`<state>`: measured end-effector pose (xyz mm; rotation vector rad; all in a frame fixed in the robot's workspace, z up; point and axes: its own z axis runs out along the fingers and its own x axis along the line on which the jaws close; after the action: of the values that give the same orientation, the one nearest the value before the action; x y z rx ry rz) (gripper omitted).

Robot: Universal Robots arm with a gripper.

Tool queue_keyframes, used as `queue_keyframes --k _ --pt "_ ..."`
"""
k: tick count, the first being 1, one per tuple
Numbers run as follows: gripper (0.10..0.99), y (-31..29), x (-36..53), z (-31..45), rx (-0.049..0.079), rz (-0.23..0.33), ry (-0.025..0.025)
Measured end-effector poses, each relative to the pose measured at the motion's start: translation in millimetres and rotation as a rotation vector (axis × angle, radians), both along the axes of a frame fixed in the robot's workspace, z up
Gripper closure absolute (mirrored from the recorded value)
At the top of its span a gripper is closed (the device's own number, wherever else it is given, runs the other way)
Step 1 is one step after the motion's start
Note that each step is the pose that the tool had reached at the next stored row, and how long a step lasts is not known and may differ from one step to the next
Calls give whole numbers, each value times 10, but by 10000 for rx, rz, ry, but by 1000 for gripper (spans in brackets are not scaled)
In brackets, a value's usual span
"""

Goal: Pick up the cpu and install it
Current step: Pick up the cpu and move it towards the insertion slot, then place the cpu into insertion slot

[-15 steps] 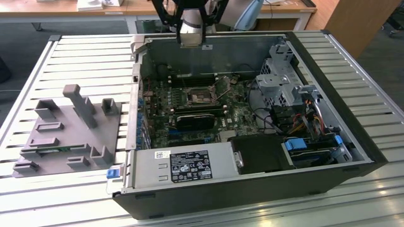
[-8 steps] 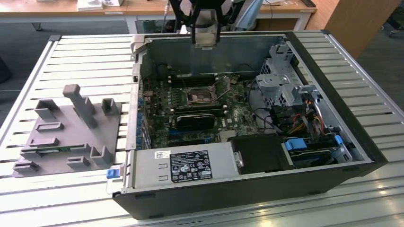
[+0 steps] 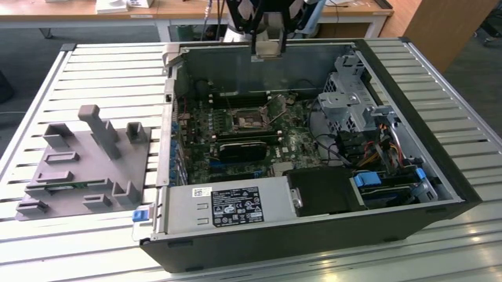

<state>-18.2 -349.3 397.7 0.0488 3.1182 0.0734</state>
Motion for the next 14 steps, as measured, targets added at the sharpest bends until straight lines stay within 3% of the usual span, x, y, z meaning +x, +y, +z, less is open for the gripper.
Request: queue_keyframes --k 9,14 --pt "545 1 22 -1 -4 -15 0" --pt "545 0 23 -7 -3 -430 0"
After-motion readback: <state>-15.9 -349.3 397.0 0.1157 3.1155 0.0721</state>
